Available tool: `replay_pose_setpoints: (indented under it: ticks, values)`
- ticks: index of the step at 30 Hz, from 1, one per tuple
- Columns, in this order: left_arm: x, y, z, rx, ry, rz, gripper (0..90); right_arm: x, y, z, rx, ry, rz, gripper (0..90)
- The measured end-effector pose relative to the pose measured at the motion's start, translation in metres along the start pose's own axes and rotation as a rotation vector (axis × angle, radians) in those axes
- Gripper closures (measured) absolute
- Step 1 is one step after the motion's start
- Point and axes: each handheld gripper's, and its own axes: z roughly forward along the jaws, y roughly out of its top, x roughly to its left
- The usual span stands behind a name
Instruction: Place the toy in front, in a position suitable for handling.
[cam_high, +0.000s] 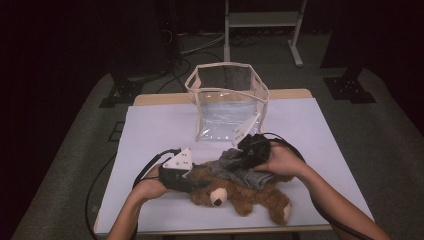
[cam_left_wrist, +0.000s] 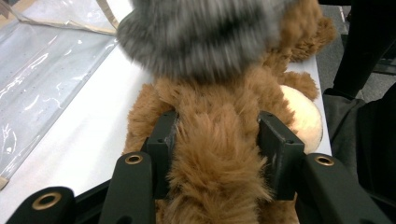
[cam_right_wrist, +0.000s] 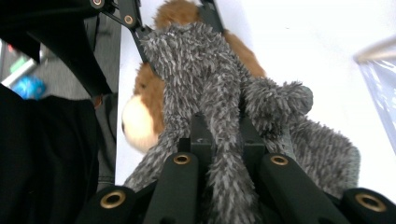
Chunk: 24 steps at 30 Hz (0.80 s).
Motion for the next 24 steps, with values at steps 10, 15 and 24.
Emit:
replay_pose_setpoints:
  ticks: [10, 15, 24]
  values:
    - [0.003, 0.005, -0.001, 0.020, -0.011, -0.003, 49.6, -0.014, -0.069, -0.044, -0.084, -0.076, 0.146, 80.7]
    - [0.006, 0.013, -0.002, 0.033, -0.017, -0.025, 39.5, -0.009, -0.080, -0.041, -0.111, -0.062, 0.162, 80.8]
    - [0.002, 0.027, 0.016, 0.097, -0.087, -0.028, 40.7, 0.010, -0.085, -0.038, -0.111, -0.065, 0.128, 80.7]
